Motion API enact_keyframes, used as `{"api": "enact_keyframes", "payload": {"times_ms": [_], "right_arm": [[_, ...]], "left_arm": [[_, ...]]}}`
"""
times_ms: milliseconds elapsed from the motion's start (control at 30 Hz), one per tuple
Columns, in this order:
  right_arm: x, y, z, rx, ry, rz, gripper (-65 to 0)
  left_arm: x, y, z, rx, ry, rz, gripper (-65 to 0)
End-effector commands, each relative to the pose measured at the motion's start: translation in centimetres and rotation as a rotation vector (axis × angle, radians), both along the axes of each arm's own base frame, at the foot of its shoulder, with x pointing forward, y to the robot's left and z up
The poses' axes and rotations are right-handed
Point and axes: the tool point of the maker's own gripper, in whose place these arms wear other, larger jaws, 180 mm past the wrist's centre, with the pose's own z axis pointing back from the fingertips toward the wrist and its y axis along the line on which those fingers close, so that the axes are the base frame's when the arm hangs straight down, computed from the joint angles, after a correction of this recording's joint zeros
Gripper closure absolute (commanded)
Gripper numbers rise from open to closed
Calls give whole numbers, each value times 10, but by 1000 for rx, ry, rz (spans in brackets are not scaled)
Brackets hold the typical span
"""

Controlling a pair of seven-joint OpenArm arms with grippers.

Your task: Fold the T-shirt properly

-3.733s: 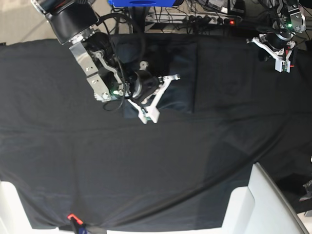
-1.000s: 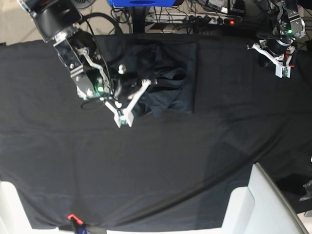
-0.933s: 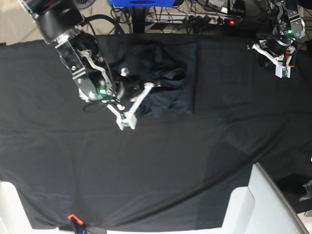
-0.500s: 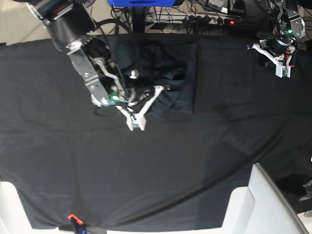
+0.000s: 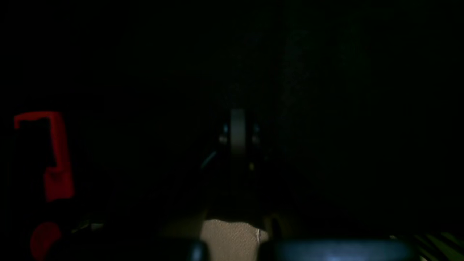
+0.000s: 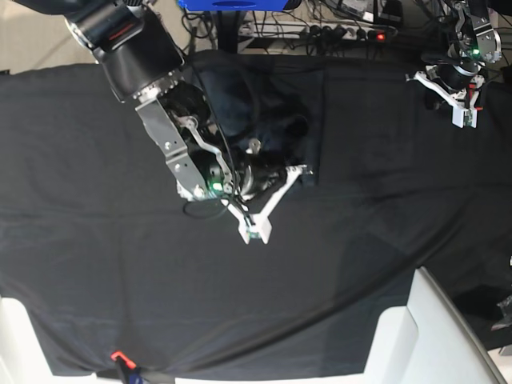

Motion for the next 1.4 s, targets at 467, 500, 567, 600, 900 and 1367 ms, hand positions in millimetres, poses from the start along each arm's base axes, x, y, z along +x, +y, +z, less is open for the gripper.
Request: {"api": "enact_keyframes", "payload": {"times_ms": [467, 500, 567, 600, 900, 1367], "right_arm": [[-26, -31, -13, -37, 2, 114, 0], [-27, -33, -17, -40, 6, 107, 0], [-31, -34, -22, -46, 19, 108, 0], [-32, -33, -24, -47, 27, 108, 0], [-89, -13, -20, -9, 111, 203, 0], [-118, -5, -13, -29, 186, 243, 0]], "left_arm": [[7, 7, 9, 19, -30, -7, 0], [8, 7, 9, 19, -31, -7, 0], [8, 6, 9, 17, -31, -8, 0], [8, 5, 9, 16, -31, -7, 0], [6, 9, 10, 23, -27, -5, 0], [8, 8, 10, 22, -31, -7, 0]]}}
